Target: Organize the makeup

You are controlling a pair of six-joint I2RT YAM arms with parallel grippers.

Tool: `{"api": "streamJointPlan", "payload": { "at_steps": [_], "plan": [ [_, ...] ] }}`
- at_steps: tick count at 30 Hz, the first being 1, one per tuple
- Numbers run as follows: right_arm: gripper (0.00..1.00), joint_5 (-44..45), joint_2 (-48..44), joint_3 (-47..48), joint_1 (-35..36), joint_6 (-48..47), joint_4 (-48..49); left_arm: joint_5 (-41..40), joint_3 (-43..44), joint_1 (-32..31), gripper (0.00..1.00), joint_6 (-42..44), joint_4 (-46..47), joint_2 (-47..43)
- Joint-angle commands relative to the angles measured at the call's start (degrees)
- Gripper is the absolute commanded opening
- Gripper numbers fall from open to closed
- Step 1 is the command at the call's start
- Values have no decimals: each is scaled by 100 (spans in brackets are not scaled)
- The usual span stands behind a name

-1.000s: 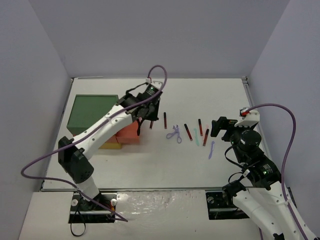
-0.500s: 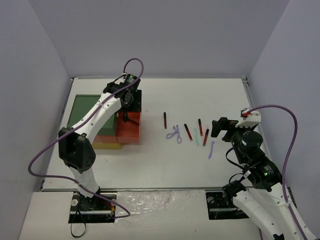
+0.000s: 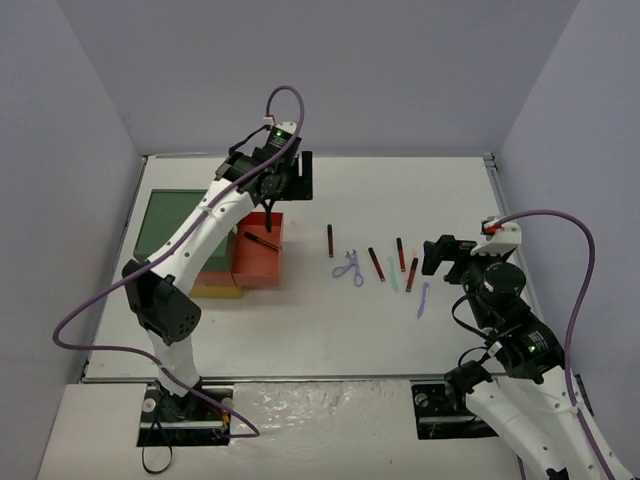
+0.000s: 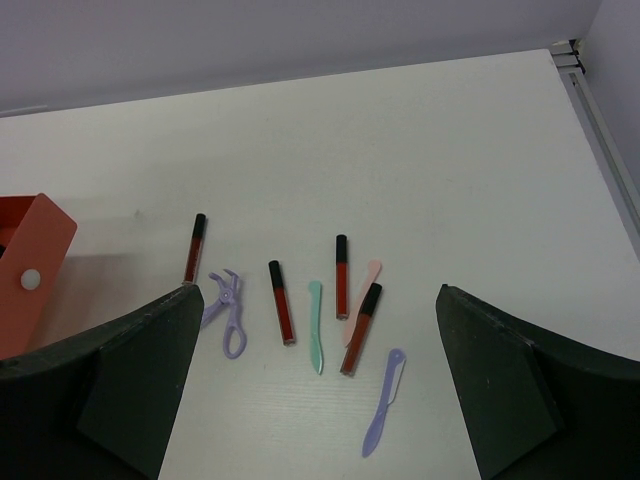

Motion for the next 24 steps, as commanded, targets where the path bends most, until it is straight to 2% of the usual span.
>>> {"api": "streamJointPlan", "payload": {
  "at_steps": [1,6,14,24],
  "plan": [
    [100,19,-28,4,3,-24,307,24,831,-463,68,-309,346,803],
    [100,-24,-79,-31,3,11,302,-121,1227,-557,67,-432,332,1565],
    [100,-96,-91,-67,3,41,309,-255,1603,-560,59,-474,219,2569],
    [100,-76,-141,-101,3,76,297,33,1617,-566,54,-611,550,3153]
  ]
}}
